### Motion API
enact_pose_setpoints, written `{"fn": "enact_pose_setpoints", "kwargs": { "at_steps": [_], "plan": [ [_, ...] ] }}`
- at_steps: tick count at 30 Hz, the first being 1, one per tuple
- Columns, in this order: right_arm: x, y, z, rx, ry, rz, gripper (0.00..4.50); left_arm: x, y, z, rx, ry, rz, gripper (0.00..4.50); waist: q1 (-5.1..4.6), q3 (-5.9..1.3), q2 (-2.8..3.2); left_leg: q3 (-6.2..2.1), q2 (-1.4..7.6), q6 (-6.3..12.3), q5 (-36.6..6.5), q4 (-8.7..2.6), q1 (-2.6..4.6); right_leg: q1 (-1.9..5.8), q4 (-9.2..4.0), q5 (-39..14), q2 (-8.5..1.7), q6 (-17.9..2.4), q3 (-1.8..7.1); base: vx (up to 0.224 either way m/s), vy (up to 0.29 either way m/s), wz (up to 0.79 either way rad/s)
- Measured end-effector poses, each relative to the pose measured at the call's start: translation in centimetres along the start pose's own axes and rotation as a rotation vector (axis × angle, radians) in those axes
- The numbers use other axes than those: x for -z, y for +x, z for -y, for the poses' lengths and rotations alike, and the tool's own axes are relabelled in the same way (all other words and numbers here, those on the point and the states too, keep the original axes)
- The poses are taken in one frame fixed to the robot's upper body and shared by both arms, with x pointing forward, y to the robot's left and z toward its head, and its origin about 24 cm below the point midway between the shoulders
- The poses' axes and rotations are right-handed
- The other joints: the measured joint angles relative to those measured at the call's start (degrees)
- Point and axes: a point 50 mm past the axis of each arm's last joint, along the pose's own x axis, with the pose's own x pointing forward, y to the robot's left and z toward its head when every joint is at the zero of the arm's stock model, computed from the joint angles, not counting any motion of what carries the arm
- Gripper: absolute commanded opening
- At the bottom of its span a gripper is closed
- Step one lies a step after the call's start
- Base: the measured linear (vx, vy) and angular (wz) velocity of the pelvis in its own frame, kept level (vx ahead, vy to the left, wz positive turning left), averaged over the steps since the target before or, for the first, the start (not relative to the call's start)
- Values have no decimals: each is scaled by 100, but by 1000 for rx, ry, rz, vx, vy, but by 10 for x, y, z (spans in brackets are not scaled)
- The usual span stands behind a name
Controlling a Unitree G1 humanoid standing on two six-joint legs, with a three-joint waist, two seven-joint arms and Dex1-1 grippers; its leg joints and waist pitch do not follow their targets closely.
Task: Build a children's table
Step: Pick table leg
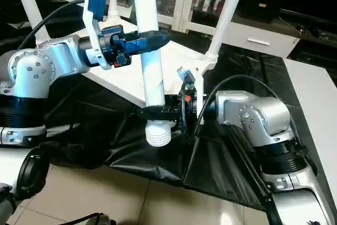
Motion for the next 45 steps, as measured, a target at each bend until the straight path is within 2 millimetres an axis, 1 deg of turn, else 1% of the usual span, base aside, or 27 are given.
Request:
{"fn": "enact_pose_setpoints", "kwargs": {
  "at_steps": [3, 4, 8, 10, 12, 13, 14, 22, 23, 24, 25, 27, 29, 30, 33, 34, 35, 36, 37, 40, 43, 45],
  "plan": [
    [1, -1, 0, -7, -2, -11, 315, 1, 1, 1, 9, 0, -10, 175, 3, 1, 1, 0, 0, 0, 0, 0, 0, 0, 1, 0, 0, 0, 0, 0, 0, 0],
    [1, -1, 0, -7, -3, -14, 299, 1, 1, 1, 10, 0, -12, 175, 4, 1, 1, 0, 0, 0, 0, 0, 0, 0, 1, 0, 0, 0, 0, 0, 0, 0],
    [2, -1, -1, -17, -7, -26, 269, 3, 2, 1, 10, 1, -23, 175, 3, 1, 1, 0, 0, -1, 1, 0, 2, 0, 3, 0, 0, -1, -1, 0, 0, 0],
    [2, -1, -1, -16, -10, -33, 244, 3, 3, 1, 10, 2, -28, 175, 4, 0, 1, -1, 0, -2, 1, 0, 1, 0, 4, 1, 0, -1, 0, 0, 0, 0],
    [2, 0, -1, -24, -18, -37, 237, 4, 3, 0, 8, 2, -30, 175, 4, 1, 1, -1, 0, -3, 2, 0, 2, 0, 4, 1, 0, -1, -1, 0, 0, 0],
    [2, 0, -2, -25, -23, -37, 216, 4, 3, 0, 9, 2, -30, 175, 4, 0, 1, -1, 0, -3, 2, 0, 2, 0, 4, 1, 0, -1, -1, 0, 0, 0],
    [2, 0, -2, -25, -25, -39, 208, 4, 3, 0, 9, 2, -30, 175, 5, 1, 1, -1, 0, -3, 2, 0, 2, 0, 5, 1, 0, -1, -1, 0, 0, 0],
    [2, 1, -2, -18, -60, -38, 191, 4, 4, 0, -6, 4, -27, 175, 6, 0, 1, -1, 0, -7, 4, 0, 2, 0, 6, 1, 0, -2, -1, 0, 0, 0],
    [2, 1, -2, -17, -60, -36, 190, 4, 4, -1, -8, 3, -25, 210, 6, 0, 0, -1, 0, -7, 4, 0, 2, 0, 6, 1, 0, -2, -1, 0, 0, 0],
    [1, 1, -2, -15, -57, -27, 189, 3, 3, -1, -14, -4, -17, 231, 4, 0, 0, -1, 0, -7, 5, 0, 2, 0, 7, 1, 0, -2, -1, 0, 0, 0],
    [1, 1, -2, -15, -55, -19, 189, 2, 2, -1, -17, -11, -10, 245, 2, 0, 0, -1, 0, -8, 5, 0, 3, 0, 8, 1, 0, -2, -1, 0, 0, 0],
    [1, 0, -1, -2, -46, 2, 188, 2, -1, -3, -21, -36, 5, 250, 4, 0, 0, -1, 0, -8, 6, 1, 3, 0, 10, 1, 0, -2, -1, 0, 0, 0],
    [2, -2, 0, 12, -42, 14, 188, 2, -3, -5, -23, -55, 20, 281, 8, 0, 0, -1, 0, -9, 7, 1, 2, 0, 10, 1, 0, -2, -1, 0, 0, 0],
    [1, -3, 0, 18, -40, 27, 188, 1, -5, -6, -25, -62, 32, 281, 8, 0, 0, -2, 0, -9, 7, 1, 2, 0, 10, 2, 0, -3, -1, 0, 0, 0],
    [0, -6, 1, 38, -17, 93, 188, -1, -10, -9, -37, -67, 58, 300, 10, 0, 0, -3, 0, -10, 7, 2, 3, 0, 10, 2, 0, -4, -2, 0, 0, 0],
    [0, -6, 1, 40, -9, 107, 188, 0, -11, -10, -43, -70, 61, 300, 10, -1, 14, -4, 1, -10, 7, 2, 3, 0, 10, 2, 0, -4, -2, 0, 0, 0],
    [1, -6, 1, 43, -3, 118, 188, 2, -13, -11, -48, -76, 65, 314, 7, -4, 24, -3, 0, -10, 7, 5, 2, 0, 10, 3, 0, -4, -1, 0, 0, 0],
    [2, -8, 0, 48, -4, 128, 188, 4, -13, -12, -52, -77, 64, 327, 20, -4, 27, -4, 0, -10, 7, 4, 0, 0, 10, 2, 0, -4, -3, 0, 0, 0],
    [4, -9, -1, 53, -2, 131, 188, 6, -13, -12, -53, -78, 60, 327, 33, -4, 26, -6, 1, -10, 7, 4, 0, 0, 10, 2, 0, -4, -6, 0, 0, 0],
    [9, -11, -3, 71, 12, 131, 186, 12, -6, -13, -54, -55, 31, 340, 47, -1, 37, -7, 0, -10, 8, 4, 0, 3, 8, 3, -2, -5, -7, 0, 0, 0],
    [11, -10, -2, 87, 17, 130, 186, 16, 3, -16, -56, -53, 25, 340, 26, -1, 43, -9, 1, -13, 9, 4, 3, 3, 10, 8, -1, -11, -10, 0, 0, 0],
    [12, -9, -1, 111, 10, 125, 186, 18, 9, -17, -50, -65, 35, 340, 17, 2, 59, -12, 1, -15, 10, 3, 5, 4, 12, 12, -1, -15, -12, 0, 0, 0]
  ]
}}
